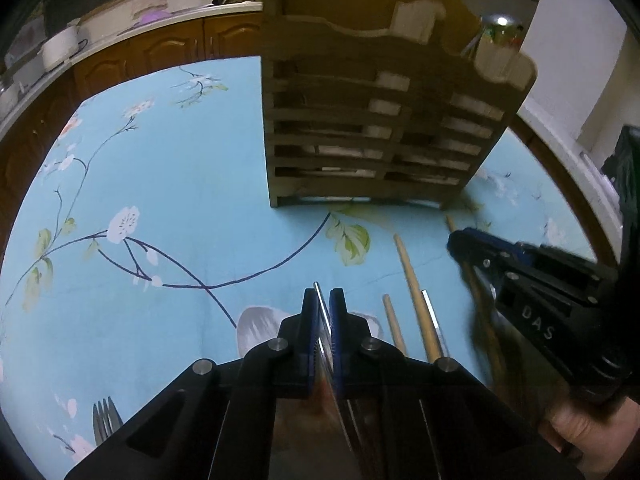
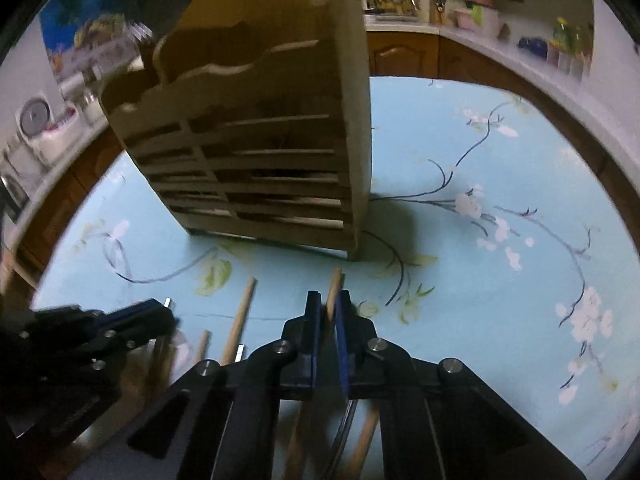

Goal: Organize utensils
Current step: 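Grasp a metal chopstick with the left tool while the right tool grasps a wooden chopstick, then lift both chopsticks over the wooden holder and open both tools to drop them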

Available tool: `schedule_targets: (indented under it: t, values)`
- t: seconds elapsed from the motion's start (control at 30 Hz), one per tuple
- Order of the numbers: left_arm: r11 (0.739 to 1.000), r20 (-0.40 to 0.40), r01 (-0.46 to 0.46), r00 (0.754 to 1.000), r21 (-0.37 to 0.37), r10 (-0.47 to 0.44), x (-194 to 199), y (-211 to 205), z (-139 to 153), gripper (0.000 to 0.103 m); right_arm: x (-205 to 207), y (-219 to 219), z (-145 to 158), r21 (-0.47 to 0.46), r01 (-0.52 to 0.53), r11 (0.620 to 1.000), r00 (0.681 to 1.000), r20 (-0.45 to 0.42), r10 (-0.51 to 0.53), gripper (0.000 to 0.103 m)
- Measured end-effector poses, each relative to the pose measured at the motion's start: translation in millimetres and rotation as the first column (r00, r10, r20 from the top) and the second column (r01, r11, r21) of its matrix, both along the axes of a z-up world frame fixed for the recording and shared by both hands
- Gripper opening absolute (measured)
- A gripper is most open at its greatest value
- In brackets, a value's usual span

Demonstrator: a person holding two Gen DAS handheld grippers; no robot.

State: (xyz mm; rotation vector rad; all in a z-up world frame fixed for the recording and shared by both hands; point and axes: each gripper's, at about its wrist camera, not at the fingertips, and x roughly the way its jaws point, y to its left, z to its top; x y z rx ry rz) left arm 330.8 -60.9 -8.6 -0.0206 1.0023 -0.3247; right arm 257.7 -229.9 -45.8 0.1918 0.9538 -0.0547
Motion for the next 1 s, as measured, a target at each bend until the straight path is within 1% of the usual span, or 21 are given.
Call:
schedule_targets:
  t: [0.07, 0.1, 0.2, 0.33, 0.5, 0.57, 0.7, 0.87, 1.0]
  values:
    - [1.000, 0.021, -0.004, 1.000, -0.018, 0.004, -5, 3, 9, 0.003, -7, -3, 9, 0.040, 0.005, 0.999, 1.000, 0.022, -0.006, 0.006]
    - [0.999, 0.031, -0.006, 0.999, -0.031, 0.007, -9, 5, 14, 0.003, -13, -6, 16, 0.072, 0.008, 0.997, 0.999, 0.041, -0.011, 0.006]
    - [0.996, 0.070, -0.008, 0.997, -0.084, 0.014, -24, 12, 33, 0.003, -29, -10, 40, 0.122, 0.010, 0.992, 0.995, 0.097, -0.022, 0.006]
    - [0.991, 0.118, -0.011, 0.993, -0.134, 0.027, -47, 29, 56, 0.002, -47, -16, 68, 0.160, 0.000, 0.987, 0.986, 0.164, -0.026, 0.005]
    - [0.982, 0.163, -0.018, 0.985, -0.190, 0.050, -74, 58, 85, 0.002, -68, -15, 100, 0.177, -0.014, 0.984, 0.974, 0.227, -0.027, 0.005]
    - [0.979, 0.186, -0.017, 0.981, -0.202, 0.055, -86, 67, 96, 0.002, -67, -10, 104, 0.178, -0.015, 0.984, 0.970, 0.242, -0.029, 0.005]
    - [0.977, 0.223, -0.012, 0.973, -0.214, 0.061, -105, 79, 114, 0.002, -81, -11, 119, 0.190, -0.019, 0.982, 0.961, 0.274, -0.035, 0.005]
    - [0.975, 0.270, 0.000, 0.961, -0.220, 0.061, -124, 87, 129, 0.002, -94, -12, 136, 0.182, -0.023, 0.983, 0.948, 0.315, -0.037, 0.005]
    - [0.973, 0.289, -0.003, 0.955, -0.232, 0.072, -131, 93, 138, 0.002, -99, -13, 144, 0.173, -0.019, 0.985, 0.940, 0.338, -0.042, 0.005]
